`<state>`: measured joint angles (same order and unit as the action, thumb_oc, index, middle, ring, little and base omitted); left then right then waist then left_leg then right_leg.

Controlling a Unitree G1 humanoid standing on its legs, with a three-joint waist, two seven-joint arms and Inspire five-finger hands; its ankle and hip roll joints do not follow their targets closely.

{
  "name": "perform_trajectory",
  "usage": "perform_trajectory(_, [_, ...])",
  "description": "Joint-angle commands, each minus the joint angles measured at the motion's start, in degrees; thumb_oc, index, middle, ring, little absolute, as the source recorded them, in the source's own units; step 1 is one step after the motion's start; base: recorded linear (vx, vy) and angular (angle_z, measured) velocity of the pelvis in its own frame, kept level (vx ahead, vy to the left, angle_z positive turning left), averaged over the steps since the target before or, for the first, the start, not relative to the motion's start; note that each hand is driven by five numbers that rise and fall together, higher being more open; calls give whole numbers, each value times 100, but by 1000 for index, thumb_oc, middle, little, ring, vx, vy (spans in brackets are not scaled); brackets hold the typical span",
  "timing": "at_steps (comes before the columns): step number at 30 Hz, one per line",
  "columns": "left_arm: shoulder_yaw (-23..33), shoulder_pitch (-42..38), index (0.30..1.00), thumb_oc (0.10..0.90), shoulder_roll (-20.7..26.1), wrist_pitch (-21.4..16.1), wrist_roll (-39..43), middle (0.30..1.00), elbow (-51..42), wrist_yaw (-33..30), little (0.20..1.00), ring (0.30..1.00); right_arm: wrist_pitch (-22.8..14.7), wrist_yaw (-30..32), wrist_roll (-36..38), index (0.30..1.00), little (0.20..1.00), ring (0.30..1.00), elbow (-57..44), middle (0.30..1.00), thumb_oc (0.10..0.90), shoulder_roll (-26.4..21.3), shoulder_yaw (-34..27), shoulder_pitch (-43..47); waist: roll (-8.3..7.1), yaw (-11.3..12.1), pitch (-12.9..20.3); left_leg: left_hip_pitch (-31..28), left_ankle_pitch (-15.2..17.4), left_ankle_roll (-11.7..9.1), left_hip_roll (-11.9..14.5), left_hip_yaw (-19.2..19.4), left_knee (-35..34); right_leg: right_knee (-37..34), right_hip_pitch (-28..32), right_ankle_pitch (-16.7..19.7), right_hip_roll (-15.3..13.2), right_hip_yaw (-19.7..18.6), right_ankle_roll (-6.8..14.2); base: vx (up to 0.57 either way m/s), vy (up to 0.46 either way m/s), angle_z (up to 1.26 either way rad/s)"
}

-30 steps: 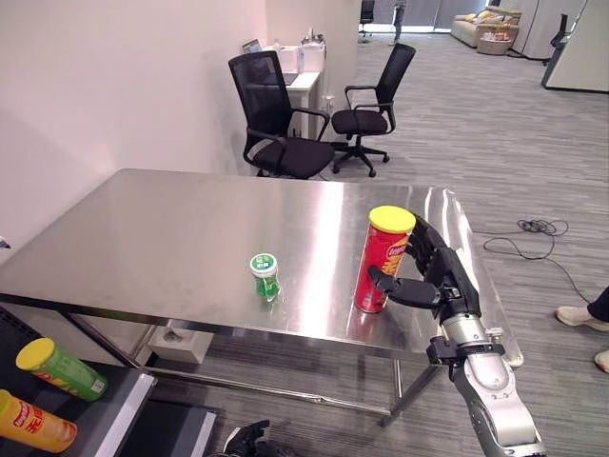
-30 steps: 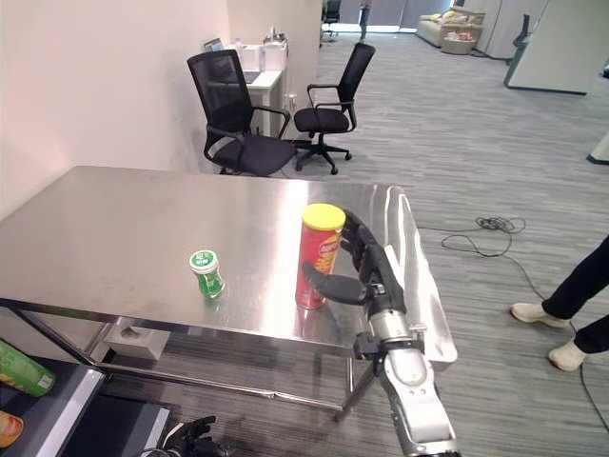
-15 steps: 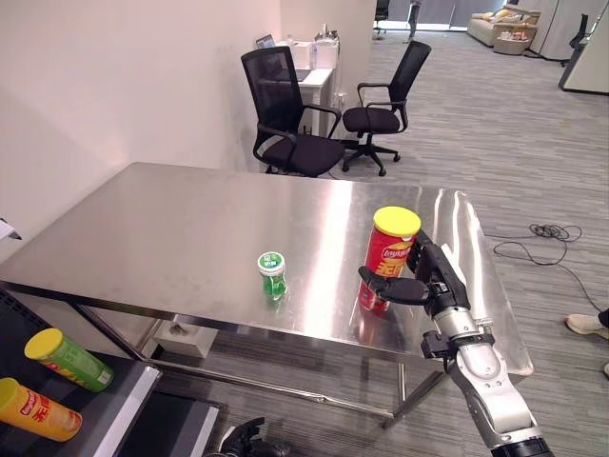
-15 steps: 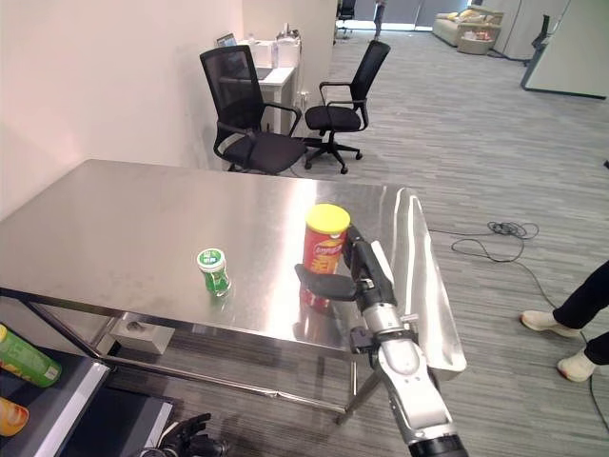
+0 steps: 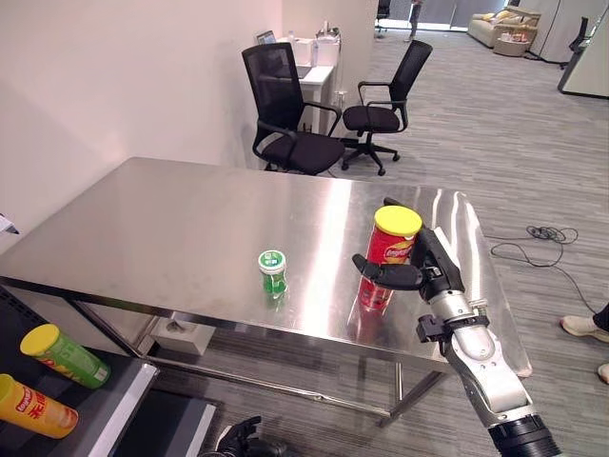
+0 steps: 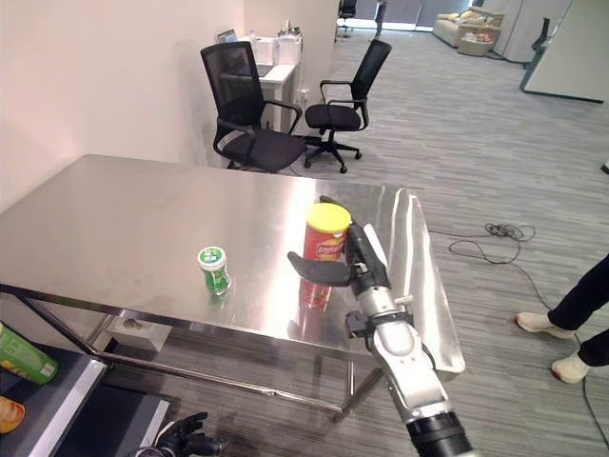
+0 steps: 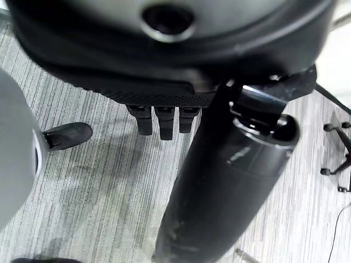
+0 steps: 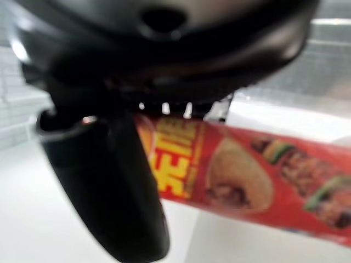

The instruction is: Put the goods on the table back onto the shelves and tidy them up.

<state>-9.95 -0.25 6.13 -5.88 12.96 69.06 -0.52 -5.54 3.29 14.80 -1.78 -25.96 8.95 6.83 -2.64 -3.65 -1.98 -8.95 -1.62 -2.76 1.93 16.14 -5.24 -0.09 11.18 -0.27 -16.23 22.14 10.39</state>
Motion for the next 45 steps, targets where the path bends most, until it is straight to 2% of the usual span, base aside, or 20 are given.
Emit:
perform_trajectory(1, [11,-23,900,800,-101,-12,95,900,400,169,900,900,-462,49,275,900,900,900,19,900,800,-193,11,1037,-105,256,131,-330,530,-117,182,-138,24,225,7,831,-360,-207,-137,0,0,0])
perform_trajectory(16, [216,106,900,800,-30,-1,330,900,379,169,900,900,-385,47,383,900,900,900,361,900,800,-25,48,1156,-133,354,118,-325,550,-112,156,-166,24,240,20,867,-395,-158,-125,1,0,0])
perform_trajectory(17, [227,106,900,800,-31,4,343,900,390,166,900,900,-380,60,390,820,820,820,363,820,747,1,48,1174,-135,357,116,-325,552,-112,152,-169,24,240,19,870,-396,-155,-125,12,7,4])
perform_trajectory(18, [227,103,900,800,-33,0,347,900,405,169,900,900,-384,65,391,578,578,578,384,578,585,24,52,1194,-135,360,119,-326,551,-113,150,-174,24,239,25,870,-401,-150,-126,0,0,0])
perform_trajectory(19, [227,103,900,800,-33,0,347,900,405,169,900,900,-384,65,391,455,455,455,384,455,504,24,52,1194,-135,360,119,-326,551,-113,150,-174,24,239,25,870,-401,-150,-126,0,0,0])
perform_trajectory(20, [248,104,900,800,-25,12,358,900,402,161,900,900,-379,80,383,300,300,300,442,300,400,43,42,1223,-139,371,127,-325,558,-113,136,-178,24,235,28,892,-409,-147,-122,0,0,0])
perform_trajectory(29, [321,107,900,800,-18,-24,315,900,362,105,900,900,-403,301,31,300,300,300,548,300,400,268,-255,1197,-100,386,118,-344,578,-113,115,-188,24,218,53,878,-434,-138,-129,8,3,1])
perform_trajectory(32, [357,119,900,800,-24,-44,251,900,289,75,900,900,-420,452,-271,300,300,300,481,300,400,390,-532,1111,-67,360,119,-367,588,-117,116,-194,24,213,81,838,-436,-130,-138,0,0,0])
perform_trajectory(38, [397,104,900,800,-40,-92,95,900,245,38,900,900,-471,636,-702,300,300,300,-192,300,400,426,-1061,837,-6,251,107,-414,583,-128,146,-187,24,217,91,740,-407,-148,-157,-3,-5,0])
perform_trajectory(45, [254,42,900,800,-80,-110,-23,900,228,23,900,900,-482,709,-933,300,300,300,-1115,300,400,586,-1355,597,29,144,89,-442,568,-126,169,-151,24,198,113,697,-374,-172,-173,0,0,0])
